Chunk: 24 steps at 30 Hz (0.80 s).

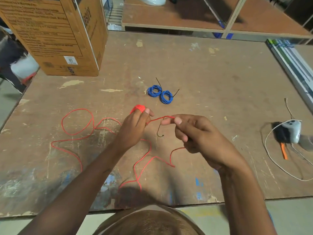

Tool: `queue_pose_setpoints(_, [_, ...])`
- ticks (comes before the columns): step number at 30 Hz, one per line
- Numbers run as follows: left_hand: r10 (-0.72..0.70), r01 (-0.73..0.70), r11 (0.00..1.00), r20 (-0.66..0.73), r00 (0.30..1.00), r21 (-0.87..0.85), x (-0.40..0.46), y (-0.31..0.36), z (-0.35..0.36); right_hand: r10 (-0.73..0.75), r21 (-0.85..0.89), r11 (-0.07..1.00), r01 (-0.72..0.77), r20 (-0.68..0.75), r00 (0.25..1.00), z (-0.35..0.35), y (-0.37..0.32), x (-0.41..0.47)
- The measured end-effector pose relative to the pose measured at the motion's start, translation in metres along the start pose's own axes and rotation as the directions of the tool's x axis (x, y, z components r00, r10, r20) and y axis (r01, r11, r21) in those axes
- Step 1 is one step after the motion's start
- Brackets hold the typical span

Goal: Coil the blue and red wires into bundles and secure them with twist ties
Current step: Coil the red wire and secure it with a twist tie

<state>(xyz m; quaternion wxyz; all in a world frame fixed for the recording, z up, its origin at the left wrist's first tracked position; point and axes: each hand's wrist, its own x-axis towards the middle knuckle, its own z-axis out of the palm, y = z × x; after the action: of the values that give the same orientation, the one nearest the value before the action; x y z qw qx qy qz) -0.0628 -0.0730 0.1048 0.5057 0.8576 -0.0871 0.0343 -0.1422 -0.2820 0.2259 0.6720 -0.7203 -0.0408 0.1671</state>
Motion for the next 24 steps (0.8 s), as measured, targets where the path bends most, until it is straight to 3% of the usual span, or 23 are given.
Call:
queue_pose_setpoints(2, [-0.05,0.042,0.994,0.083,0.995,0.104,-0.007,0.001,0.0,-0.074,-0.313,0.946,0.08,0.032,0.997,-0.001,-0.006,-0.003])
queue_pose_setpoints(4, [-0.157,0.148,0.987,0.17,0.973,0.067,-0.015,0.008,0.001,-0.15,-0.416,0.904,0.096,-0.098,0.984,0.001,-0.006,0.004])
queue_pose_setpoints(8, [-0.052,0.135,0.959,0.314,0.948,-0.25,-0.033,0.018,0.004,-0.298,-0.476,0.876,0.073,-0.417,0.859,-0.011,0.005,0.035])
queue_pose_setpoints(10, [-0.011,0.184,0.913,0.429,0.903,-0.364,-0.044,0.026,0.0,-0.327,-0.456,0.884,0.106,-0.44,0.836,-0.017,0.016,0.052])
queue_pose_setpoints(14, [0.166,0.2,0.833,0.578,0.799,-0.515,-0.053,0.042,-0.016,-0.269,-0.299,0.941,0.16,-0.369,0.89,-0.002,0.053,0.077])
queue_pose_setpoints(19, [0.317,0.268,0.608,0.537,0.782,-0.748,-0.044,0.041,-0.038,-0.214,-0.131,0.973,0.19,-0.205,0.955,0.049,0.099,0.071])
queue_pose_setpoints(21, [0.307,0.233,0.555,0.457,0.834,-0.798,-0.037,0.037,-0.04,-0.199,-0.126,0.976,0.175,-0.208,0.958,0.071,0.112,0.06])
queue_pose_setpoints(24, [0.185,0.202,0.504,0.333,0.924,-0.84,-0.03,0.034,-0.038,-0.192,-0.199,0.97,0.139,-0.276,0.942,0.095,0.122,0.049])
